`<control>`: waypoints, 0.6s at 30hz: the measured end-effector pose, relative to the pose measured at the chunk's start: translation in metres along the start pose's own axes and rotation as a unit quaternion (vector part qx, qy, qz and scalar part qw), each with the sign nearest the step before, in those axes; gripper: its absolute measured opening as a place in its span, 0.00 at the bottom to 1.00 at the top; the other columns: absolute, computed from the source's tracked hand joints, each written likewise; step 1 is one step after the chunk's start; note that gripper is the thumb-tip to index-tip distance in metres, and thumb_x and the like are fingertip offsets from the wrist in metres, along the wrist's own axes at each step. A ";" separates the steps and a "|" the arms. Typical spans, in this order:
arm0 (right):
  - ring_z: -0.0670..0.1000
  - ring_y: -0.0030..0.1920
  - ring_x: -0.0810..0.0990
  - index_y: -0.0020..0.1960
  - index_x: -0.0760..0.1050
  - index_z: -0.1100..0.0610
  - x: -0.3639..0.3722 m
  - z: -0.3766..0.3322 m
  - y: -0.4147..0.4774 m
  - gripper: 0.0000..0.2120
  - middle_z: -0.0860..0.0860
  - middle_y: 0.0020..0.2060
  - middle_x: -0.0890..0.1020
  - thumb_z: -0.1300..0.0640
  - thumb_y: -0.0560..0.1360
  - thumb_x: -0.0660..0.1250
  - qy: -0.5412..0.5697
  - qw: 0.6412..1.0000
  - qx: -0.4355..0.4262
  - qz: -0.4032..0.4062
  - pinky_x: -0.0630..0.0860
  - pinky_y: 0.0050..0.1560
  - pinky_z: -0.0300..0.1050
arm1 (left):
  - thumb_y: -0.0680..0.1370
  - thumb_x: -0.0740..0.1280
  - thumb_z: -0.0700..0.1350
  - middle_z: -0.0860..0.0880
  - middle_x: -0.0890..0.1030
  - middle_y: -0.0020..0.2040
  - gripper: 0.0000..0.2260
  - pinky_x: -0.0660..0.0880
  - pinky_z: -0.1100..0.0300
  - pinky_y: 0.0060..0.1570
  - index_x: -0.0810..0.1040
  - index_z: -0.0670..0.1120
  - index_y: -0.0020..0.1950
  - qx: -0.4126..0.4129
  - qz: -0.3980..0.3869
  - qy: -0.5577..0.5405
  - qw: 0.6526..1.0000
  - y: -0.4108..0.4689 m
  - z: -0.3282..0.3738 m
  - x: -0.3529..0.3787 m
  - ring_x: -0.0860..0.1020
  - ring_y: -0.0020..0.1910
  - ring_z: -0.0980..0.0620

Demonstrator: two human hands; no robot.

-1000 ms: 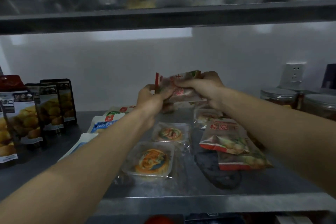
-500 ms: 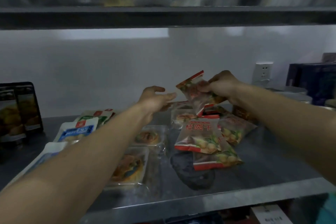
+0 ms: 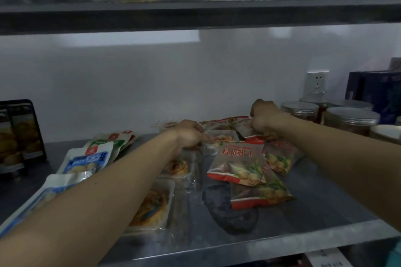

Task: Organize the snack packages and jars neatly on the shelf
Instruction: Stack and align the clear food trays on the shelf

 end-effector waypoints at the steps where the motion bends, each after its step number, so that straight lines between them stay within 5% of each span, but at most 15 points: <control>1: 0.58 0.58 0.77 0.63 0.72 0.63 -0.001 -0.003 0.002 0.16 0.60 0.60 0.77 0.64 0.76 0.65 0.010 1.000 -0.016 0.012 0.76 0.54 0.45 | 0.73 0.74 0.39 0.42 0.79 0.54 0.19 0.80 0.58 0.42 0.74 0.41 0.62 -0.007 -0.006 0.004 1.000 0.001 0.000 0.002 0.80 0.48 0.46; 6: 0.55 0.52 0.79 0.55 0.79 0.59 -0.003 -0.033 -0.007 0.08 0.56 0.54 0.81 0.57 0.78 0.66 0.041 0.990 -0.136 0.021 0.73 0.50 0.42 | 0.75 0.68 0.32 0.39 0.79 0.53 0.18 0.75 0.63 0.25 0.73 0.40 0.64 -0.034 -0.012 -0.009 0.999 0.003 0.002 0.004 0.80 0.41 0.46; 9: 0.53 0.46 0.78 0.52 0.79 0.58 0.005 -0.051 -0.018 0.11 0.52 0.42 0.80 0.50 0.77 0.68 0.034 0.984 -0.167 -0.041 0.76 0.48 0.44 | 0.74 0.68 0.29 0.40 0.78 0.46 0.17 0.76 0.62 0.25 0.74 0.40 0.60 -0.034 0.010 -0.012 0.999 0.005 0.004 0.002 0.79 0.37 0.46; 11: 0.54 0.48 0.79 0.53 0.80 0.59 0.012 -0.057 -0.020 0.15 0.53 0.44 0.80 0.47 0.75 0.70 0.008 0.984 -0.162 -0.074 0.77 0.50 0.46 | 0.71 0.69 0.26 0.41 0.77 0.42 0.18 0.76 0.61 0.22 0.74 0.41 0.57 -0.035 0.041 -0.015 0.998 0.007 0.003 -0.001 0.78 0.35 0.45; 15: 0.56 0.54 0.78 0.58 0.76 0.62 0.008 -0.059 -0.019 0.18 0.55 0.55 0.79 0.49 0.76 0.68 0.030 0.990 -0.131 -0.036 0.77 0.53 0.47 | 0.67 0.71 0.25 0.39 0.77 0.54 0.23 0.82 0.51 0.37 0.77 0.42 0.58 -0.008 0.137 -0.033 0.990 0.014 -0.008 -0.019 0.80 0.49 0.38; 18: 0.57 0.60 0.75 0.66 0.69 0.62 0.003 -0.059 -0.021 0.25 0.55 0.59 0.75 0.48 0.77 0.68 0.093 0.990 -0.101 -0.020 0.71 0.52 0.42 | 0.66 0.73 0.29 0.41 0.77 0.54 0.21 0.82 0.50 0.43 0.77 0.48 0.54 0.023 0.217 -0.065 0.974 0.009 -0.012 -0.044 0.80 0.50 0.40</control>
Point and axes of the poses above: each hand's wrist, its own y-axis towards the middle knuckle, its own x-axis out of the palm, z = x × y, the point moved 5 cm from there along y, towards the middle knuckle
